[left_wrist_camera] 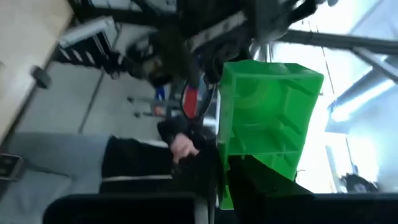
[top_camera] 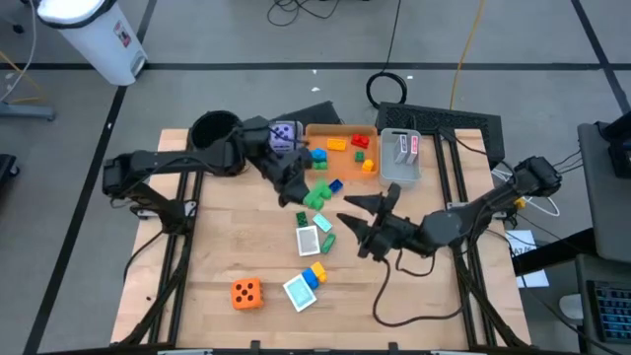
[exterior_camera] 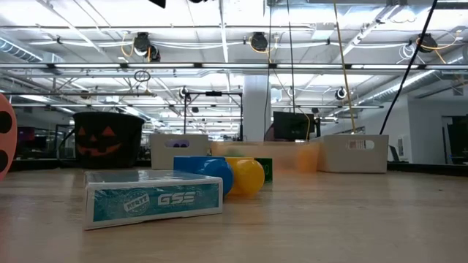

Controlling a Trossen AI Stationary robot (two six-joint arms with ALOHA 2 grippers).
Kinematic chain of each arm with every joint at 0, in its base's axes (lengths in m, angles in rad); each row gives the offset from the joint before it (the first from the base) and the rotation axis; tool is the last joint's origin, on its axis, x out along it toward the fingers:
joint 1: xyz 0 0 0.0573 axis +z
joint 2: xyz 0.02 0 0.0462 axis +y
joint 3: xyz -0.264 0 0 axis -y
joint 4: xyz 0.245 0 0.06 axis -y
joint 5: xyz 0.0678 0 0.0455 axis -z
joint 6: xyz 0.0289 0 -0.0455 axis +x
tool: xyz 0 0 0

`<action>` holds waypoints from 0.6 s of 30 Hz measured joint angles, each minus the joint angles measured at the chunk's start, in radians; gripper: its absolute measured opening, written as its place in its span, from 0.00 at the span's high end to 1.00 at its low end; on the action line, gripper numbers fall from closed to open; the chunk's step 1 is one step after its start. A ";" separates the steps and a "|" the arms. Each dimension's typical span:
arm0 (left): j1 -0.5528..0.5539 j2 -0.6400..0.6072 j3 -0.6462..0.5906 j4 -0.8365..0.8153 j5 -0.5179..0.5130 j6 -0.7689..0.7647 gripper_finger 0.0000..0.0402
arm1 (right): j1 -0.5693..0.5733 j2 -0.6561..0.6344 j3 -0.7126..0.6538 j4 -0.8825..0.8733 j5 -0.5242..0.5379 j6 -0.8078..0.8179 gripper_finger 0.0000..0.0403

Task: Pick & Place Toys
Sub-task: Put the green game piece into the orange bin

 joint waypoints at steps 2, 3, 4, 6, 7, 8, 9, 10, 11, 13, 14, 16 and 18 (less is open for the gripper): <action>-0.023 0.026 0.000 0.050 0.017 -0.051 0.93 | -0.009 0.000 0.000 0.014 -0.001 -0.061 0.41; -0.035 0.044 0.000 0.089 0.020 -0.080 0.94 | -0.014 0.000 0.000 0.013 -0.003 -0.089 0.40; -0.046 0.060 0.000 0.130 0.023 -0.107 0.96 | -0.018 0.000 0.000 0.011 -0.003 -0.108 0.40; -0.058 0.089 0.000 0.206 0.030 -0.161 0.98 | -0.022 0.000 0.000 0.006 -0.003 -0.120 0.38; -0.060 0.105 0.000 0.253 0.029 -0.186 0.98 | -0.024 0.000 0.000 0.002 -0.002 -0.120 0.38; -0.063 0.117 0.000 0.294 0.029 -0.211 0.98 | -0.024 0.000 0.000 -0.009 -0.002 -0.121 0.38; -0.063 0.129 0.000 0.330 0.027 -0.235 0.97 | -0.024 0.000 0.000 -0.019 -0.003 -0.126 0.38; -0.063 0.138 0.000 0.355 0.026 -0.255 0.95 | -0.023 0.003 0.000 -0.024 -0.003 -0.133 0.38; -0.063 0.148 0.000 0.372 0.026 -0.270 0.94 | -0.023 0.008 0.000 -0.023 -0.003 -0.142 0.38; -0.063 0.161 0.000 0.387 0.022 -0.289 0.92 | -0.023 0.018 0.000 -0.021 -0.004 -0.168 0.38; -0.063 0.168 0.000 0.390 0.022 -0.296 0.91 | -0.023 0.023 0.000 -0.020 -0.006 -0.180 0.39; -0.063 0.177 0.000 0.392 0.026 -0.301 0.92 | -0.023 0.037 0.000 -0.010 -0.006 -0.191 0.39; -0.063 0.179 0.000 0.391 0.028 -0.300 0.94 | -0.023 0.050 0.000 -0.008 -0.003 -0.195 0.39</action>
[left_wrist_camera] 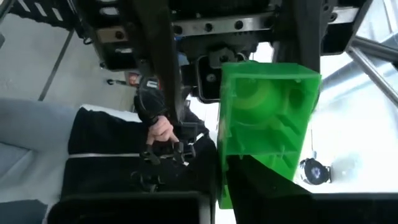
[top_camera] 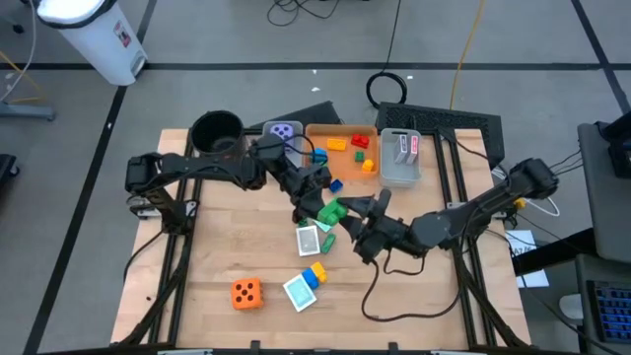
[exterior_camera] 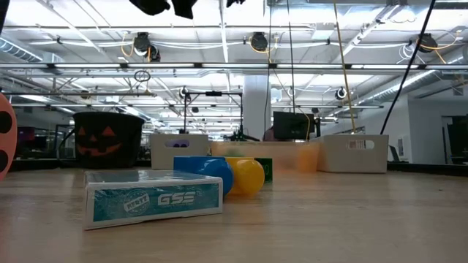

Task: Pick & Place Toys
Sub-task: Put the green game piece into the orange bin

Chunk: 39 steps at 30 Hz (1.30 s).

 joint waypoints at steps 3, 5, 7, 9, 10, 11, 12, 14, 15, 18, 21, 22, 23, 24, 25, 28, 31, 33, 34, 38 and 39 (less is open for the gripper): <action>0.003 0.008 0.000 0.004 0.002 0.006 0.98 | 0.000 0.013 0.000 0.018 -0.001 0.001 0.40; 0.004 0.008 0.000 -0.002 0.007 0.005 0.98 | -0.002 0.023 0.000 0.025 0.000 -0.016 0.40; 0.004 0.008 0.000 0.000 0.007 0.008 0.96 | -0.003 0.030 0.000 0.042 -0.001 -0.033 0.40; 0.003 0.008 0.000 0.002 0.008 0.011 0.93 | -0.008 0.037 0.000 0.060 -0.002 -0.043 0.40; 0.003 0.007 0.000 0.002 0.009 0.011 0.92 | -0.010 0.040 0.000 0.065 -0.002 -0.043 0.40; 0.003 0.007 0.000 0.002 0.008 0.013 0.91 | -0.015 0.042 0.000 0.069 -0.002 -0.043 0.40; 0.003 0.007 0.000 0.002 0.006 0.014 0.91 | -0.021 0.047 0.000 0.080 -0.002 -0.045 0.40; 0.003 0.007 0.000 0.002 0.006 0.011 0.92 | -0.031 0.050 0.000 0.087 -0.002 -0.049 0.42; 0.002 0.007 0.000 0.002 0.005 0.011 0.93 | -0.036 0.050 0.000 0.090 -0.002 -0.049 0.43; 0.001 0.007 0.000 0.002 0.005 0.013 0.96 | -0.047 0.049 0.000 0.090 -0.001 -0.050 0.48; 0.001 0.007 0.000 0.002 0.005 0.014 0.98 | -0.048 0.049 0.000 0.100 0.003 -0.051 0.54; 0.001 0.007 0.000 0.002 0.005 0.014 0.98 | -0.048 0.049 0.000 0.106 0.002 -0.054 0.56; 0.001 0.007 0.000 0.002 0.005 0.013 0.97 | -0.048 0.049 0.000 0.111 0.002 -0.061 0.58; 0.001 0.007 0.000 0.002 0.006 0.013 0.96 | -0.048 0.049 0.000 0.116 0.003 -0.069 0.61; 0.001 0.007 0.000 0.003 0.006 0.014 0.94 | -0.048 0.049 0.000 0.117 0.003 -0.074 0.63; 0.001 0.007 0.000 0.005 0.007 0.018 0.90 | -0.048 0.049 0.000 0.119 0.003 -0.074 0.69; 0.001 0.007 0.000 0.005 0.007 0.029 0.90 | -0.048 0.049 0.000 0.119 0.003 -0.074 0.71; 0.003 0.007 0.000 0.005 0.004 0.038 0.91 | -0.048 0.049 0.000 0.119 0.004 -0.074 0.70; 0.003 0.007 0.000 0.004 0.002 0.043 0.91 | -0.048 0.049 0.000 0.119 0.005 -0.075 0.69; 0.006 0.007 0.000 -0.012 -0.009 0.075 0.92 | -0.048 0.049 0.000 0.119 0.017 -0.076 0.67; 0.006 0.007 0.000 -0.022 -0.013 0.085 0.91 | -0.047 0.049 -0.001 0.119 0.028 -0.076 0.67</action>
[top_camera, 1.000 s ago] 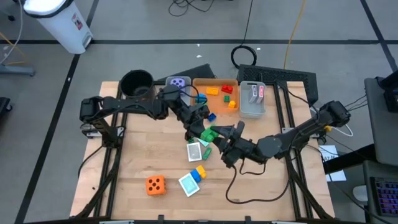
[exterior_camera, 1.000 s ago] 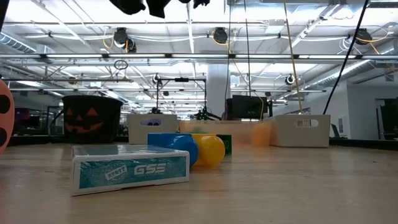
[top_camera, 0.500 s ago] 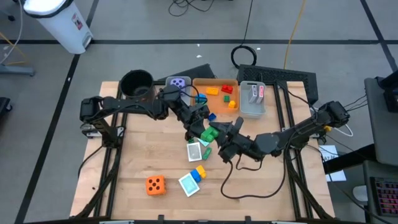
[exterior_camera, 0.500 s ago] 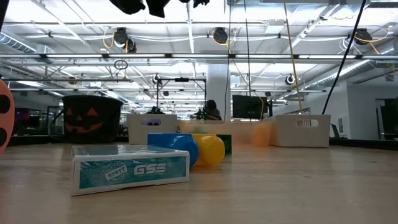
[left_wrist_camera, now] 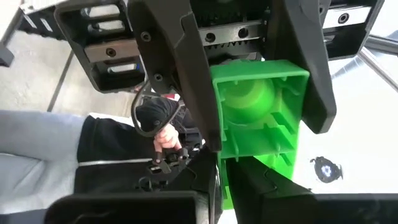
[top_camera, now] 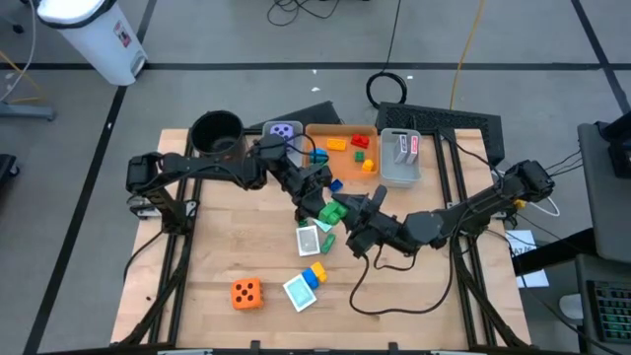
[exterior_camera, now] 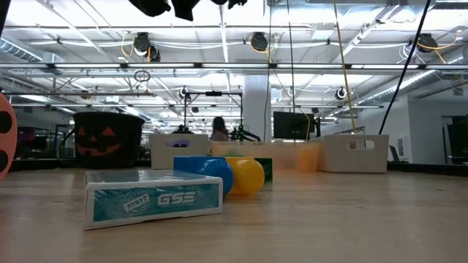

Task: Pick & Place Toys
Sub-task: Put the green game piece into the orange bin

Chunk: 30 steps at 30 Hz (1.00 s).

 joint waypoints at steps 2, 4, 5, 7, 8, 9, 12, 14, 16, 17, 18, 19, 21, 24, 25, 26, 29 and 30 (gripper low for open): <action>0.004 0.000 0.000 -0.016 -0.014 0.027 0.89 | 0.000 0.000 -0.001 -0.001 0.029 0.001 0.68; 0.007 0.000 0.000 -0.024 -0.024 0.048 0.86 | 0.000 0.000 -0.001 -0.002 0.047 0.001 0.69; 0.008 0.000 0.000 -0.025 -0.024 0.054 0.84 | 0.000 0.000 -0.001 -0.002 0.049 0.001 0.69; 0.009 0.000 0.000 -0.026 -0.033 0.064 0.80 | 0.001 0.000 -0.001 0.000 0.049 0.001 0.69; 0.009 0.000 0.000 -0.026 -0.036 0.068 0.78 | 0.001 0.000 -0.001 0.000 0.049 0.001 0.69; 0.008 0.000 0.000 -0.026 -0.036 0.073 0.76 | 0.002 0.000 -0.001 0.000 0.048 0.001 0.69; 0.008 0.000 0.000 -0.028 -0.019 0.083 0.69 | 0.002 -0.001 -0.001 -0.001 0.049 0.001 0.69; 0.010 0.000 0.000 -0.028 -0.015 0.100 0.65 | 0.007 -0.004 -0.001 0.000 0.049 0.001 0.69; 0.016 0.000 0.000 -0.028 -0.012 0.131 0.61 | 0.009 -0.005 -0.001 0.007 0.050 0.001 0.69; 0.020 0.000 0.000 -0.028 -0.011 0.146 0.59 | 0.013 -0.006 -0.001 0.007 0.053 0.004 0.69; 0.026 0.000 0.000 -0.028 -0.009 0.160 0.58 | 0.019 -0.008 -0.001 0.006 0.065 0.007 0.69; 0.032 0.000 0.000 -0.028 -0.007 0.176 0.56 | 0.025 -0.011 -0.001 0.005 0.078 0.008 0.69; 0.049 0.000 0.000 -0.028 0.009 0.199 0.53 | 0.030 -0.013 0.000 0.008 0.099 0.009 0.68; 0.076 0.000 0.000 -0.027 0.048 0.234 0.50 | 0.038 -0.020 -0.001 0.001 0.129 0.036 0.68; 0.087 0.000 0.000 -0.027 0.059 0.250 0.49 | 0.040 -0.022 -0.001 -0.001 0.140 0.057 0.68; 0.099 0.000 0.000 -0.028 0.068 0.269 0.48 | 0.041 -0.025 -0.001 0.002 0.153 0.079 0.68; 0.144 0.000 0.000 -0.028 0.075 0.331 0.48 | 0.041 -0.034 0.001 -0.004 0.191 0.145 0.68; 0.160 0.000 0.000 -0.028 0.075 0.354 0.48 | 0.040 -0.037 0.001 -0.011 0.203 0.171 0.68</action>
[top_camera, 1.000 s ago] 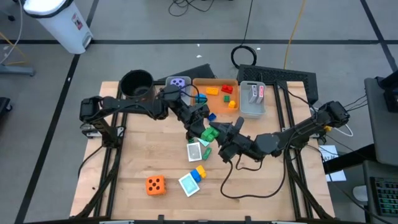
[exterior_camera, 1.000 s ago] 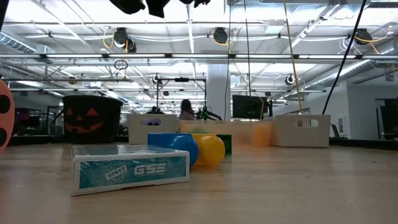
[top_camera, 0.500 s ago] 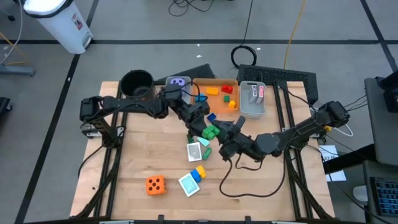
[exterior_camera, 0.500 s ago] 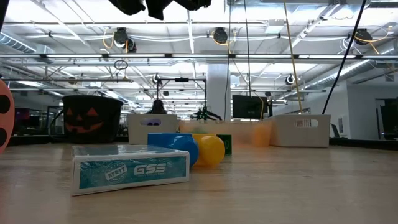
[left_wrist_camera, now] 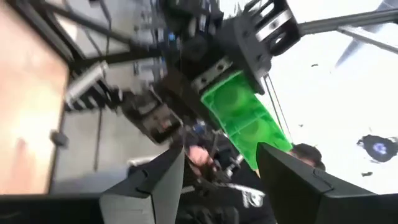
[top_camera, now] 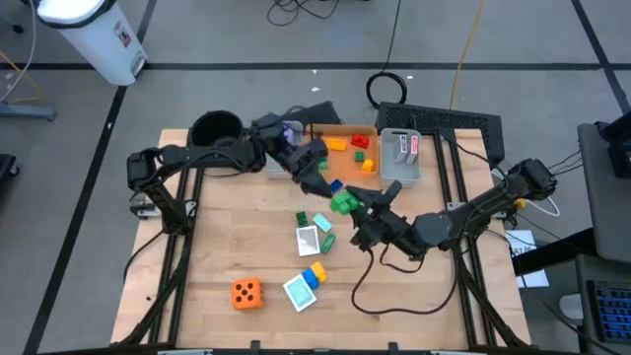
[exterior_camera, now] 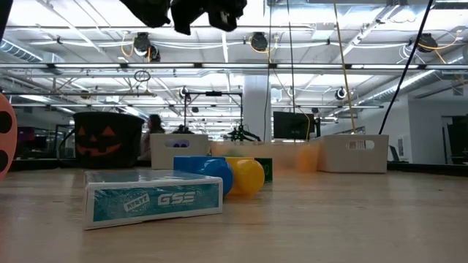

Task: Pick & Place Toys
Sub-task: Put the green game piece into the orange bin

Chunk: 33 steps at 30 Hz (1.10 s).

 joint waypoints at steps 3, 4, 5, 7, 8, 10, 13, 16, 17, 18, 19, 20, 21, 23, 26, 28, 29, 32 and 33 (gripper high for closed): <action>0.055 0.000 0.000 0.000 -0.003 0.087 0.48 | -0.011 -0.016 0.000 -0.013 0.003 0.077 0.68; 0.074 0.000 0.000 0.000 -0.008 0.120 0.48 | -0.014 -0.023 0.000 -0.017 0.003 0.098 0.68; 0.092 0.000 0.000 0.000 -0.015 0.151 0.48 | -0.021 -0.030 0.000 -0.017 0.003 0.117 0.68; 0.129 0.000 0.000 0.000 -0.036 0.206 0.48 | -0.042 -0.044 0.000 -0.022 0.003 0.150 0.68; 0.145 0.000 0.000 0.000 -0.046 0.230 0.48 | -0.054 -0.056 0.000 -0.035 0.003 0.169 0.68; 0.177 0.000 0.000 0.000 -0.062 0.274 0.48 | -0.089 -0.076 0.000 -0.071 0.002 0.223 0.68; 0.216 0.000 0.000 0.000 -0.071 0.321 0.48 | -0.158 -0.112 0.000 -0.141 -0.003 0.315 0.68; 0.246 0.000 0.000 0.000 -0.077 0.361 0.48 | -0.238 -0.145 0.000 -0.233 -0.049 0.391 0.68; 0.252 0.000 0.000 0.000 -0.080 0.375 0.48 | -0.266 -0.154 0.000 -0.269 -0.075 0.422 0.68; 0.259 0.000 0.000 0.000 -0.084 0.391 0.48 | -0.295 -0.163 0.000 -0.304 -0.103 0.452 0.68; 0.265 0.000 0.000 0.000 -0.084 0.407 0.48 | -0.327 -0.170 0.002 -0.343 -0.136 0.488 0.68; 0.272 0.000 0.000 0.000 -0.084 0.424 0.48 | -0.359 -0.172 0.011 -0.397 -0.174 0.528 0.68; 0.277 0.000 0.000 0.000 -0.084 0.436 0.48 | -0.395 -0.172 0.028 -0.455 -0.218 0.574 0.68; 0.289 0.000 0.000 0.000 -0.083 0.456 0.48 | -0.470 -0.169 0.067 -0.591 -0.317 0.674 0.68; 0.309 0.000 0.000 0.000 -0.083 0.474 0.48 | -0.593 -0.129 0.136 -0.743 -0.485 0.791 0.68; 0.322 0.000 0.000 0.000 -0.072 0.482 0.48 | -0.671 -0.100 0.168 -0.834 -0.574 0.841 0.68; 0.330 0.000 0.000 0.000 -0.060 0.486 0.48 | -0.710 -0.082 0.185 -0.865 -0.625 0.858 0.68; 0.352 0.000 0.000 0.001 -0.023 0.488 0.48 | -0.817 -0.030 0.228 -0.914 -0.790 0.907 0.68; 0.361 0.000 0.000 0.002 -0.010 0.488 0.48 | -0.852 -0.010 0.241 -0.934 -0.841 0.925 0.68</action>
